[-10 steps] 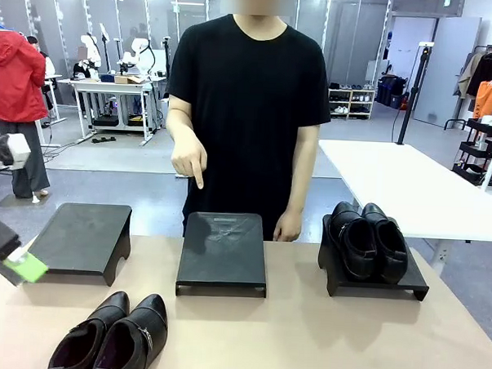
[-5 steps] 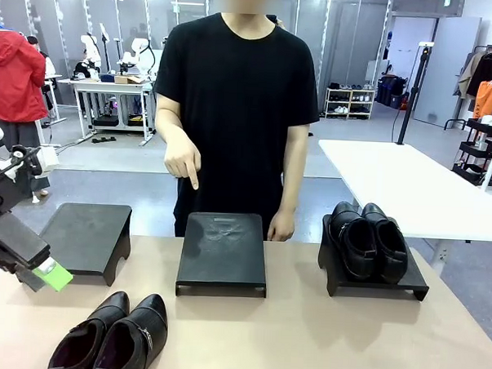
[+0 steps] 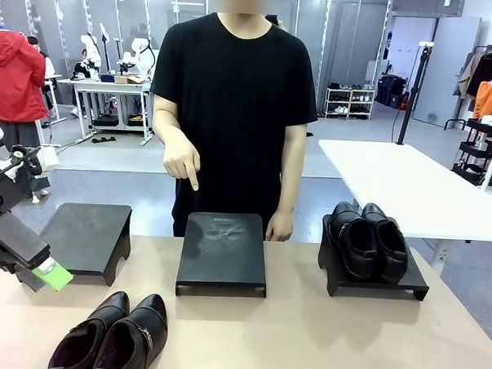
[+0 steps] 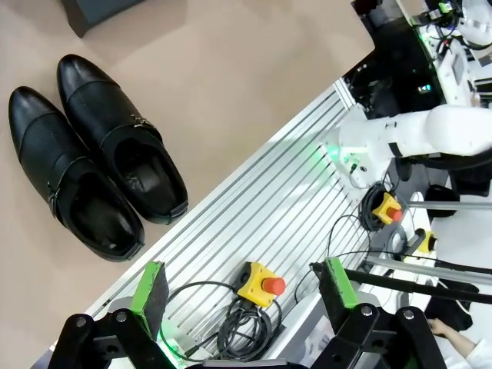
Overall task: Place the shoes on the stand as instructed by the person.
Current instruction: Pick up another pair of Shoes and place it on the Shoes Stand indicated by the person.
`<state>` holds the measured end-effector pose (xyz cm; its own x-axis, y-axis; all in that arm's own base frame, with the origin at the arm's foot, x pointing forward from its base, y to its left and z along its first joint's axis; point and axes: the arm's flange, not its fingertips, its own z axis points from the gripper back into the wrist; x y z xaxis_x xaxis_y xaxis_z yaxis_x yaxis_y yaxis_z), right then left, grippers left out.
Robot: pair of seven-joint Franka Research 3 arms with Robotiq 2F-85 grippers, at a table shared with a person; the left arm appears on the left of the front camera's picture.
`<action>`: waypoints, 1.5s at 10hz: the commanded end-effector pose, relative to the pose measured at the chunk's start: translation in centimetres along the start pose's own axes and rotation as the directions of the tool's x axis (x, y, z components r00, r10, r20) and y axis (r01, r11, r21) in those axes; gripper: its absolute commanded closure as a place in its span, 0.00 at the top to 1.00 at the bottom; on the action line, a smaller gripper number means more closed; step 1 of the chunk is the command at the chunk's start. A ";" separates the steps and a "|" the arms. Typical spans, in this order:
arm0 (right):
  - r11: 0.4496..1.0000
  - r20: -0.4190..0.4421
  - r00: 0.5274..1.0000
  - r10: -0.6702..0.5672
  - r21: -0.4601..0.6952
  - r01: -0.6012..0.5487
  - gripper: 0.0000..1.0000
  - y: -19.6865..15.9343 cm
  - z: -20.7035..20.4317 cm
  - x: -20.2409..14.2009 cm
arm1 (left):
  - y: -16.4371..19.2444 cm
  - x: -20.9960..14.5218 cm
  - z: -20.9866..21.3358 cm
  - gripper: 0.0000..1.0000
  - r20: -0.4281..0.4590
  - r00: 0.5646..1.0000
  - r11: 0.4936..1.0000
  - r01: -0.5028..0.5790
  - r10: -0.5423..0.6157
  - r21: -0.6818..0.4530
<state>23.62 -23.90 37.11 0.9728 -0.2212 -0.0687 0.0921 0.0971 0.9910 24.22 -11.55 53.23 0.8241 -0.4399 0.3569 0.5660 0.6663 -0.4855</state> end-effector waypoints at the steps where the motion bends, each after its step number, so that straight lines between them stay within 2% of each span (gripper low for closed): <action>1: 1.000 -0.007 1.000 0.006 0.008 -0.006 1.00 0.0 0.1 -0.3 | 0.0 0.0 0.0 1.00 0.000 1.000 1.000 0.000 0.000 0.000; 2: 1.000 -0.007 1.000 0.006 0.008 -0.006 1.00 0.0 0.1 -0.3 | -0.5 0.7 -1.4 1.00 -0.041 0.998 0.998 -0.049 0.051 0.042; 3: 1.000 -0.007 1.000 0.006 0.008 -0.006 1.00 0.0 0.1 -0.3 | -1.1 1.6 -2.4 1.00 -0.042 0.990 0.988 -0.134 0.137 0.081; 7: 1.000 -0.007 1.000 0.006 0.008 -0.006 1.00 0.0 0.1 -0.3 | -0.7 3.2 -5.7 1.00 -0.077 0.959 0.939 -0.248 0.273 0.237; 11: 1.000 -0.007 1.000 0.006 0.008 -0.006 1.00 0.0 0.1 -0.3 | 0.0 2.8 -9.8 1.00 -0.041 0.928 0.868 -0.329 0.369 0.372; 13: 1.000 -0.007 1.000 0.006 0.008 -0.006 1.00 0.0 0.1 -0.3 | 1.4 2.3 -11.9 1.00 0.013 0.905 0.805 -0.384 0.425 0.452; 14: 1.000 -0.007 1.000 0.006 0.008 -0.006 1.00 0.0 0.1 -0.3 | 2.1 2.0 -12.6 1.00 0.028 0.903 0.806 -0.395 0.428 0.441; 15: 1.000 -0.007 1.000 0.006 0.008 -0.006 1.00 0.0 0.1 -0.3 | 2.9 1.8 -13.3 1.00 0.037 0.897 0.786 -0.406 0.441 0.467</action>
<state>23.62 -23.89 37.11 0.9729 -0.2209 -0.0689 0.0923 0.0973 0.9910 28.86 -19.30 44.90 0.9856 -0.1185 0.1204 0.1388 0.9743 -0.1773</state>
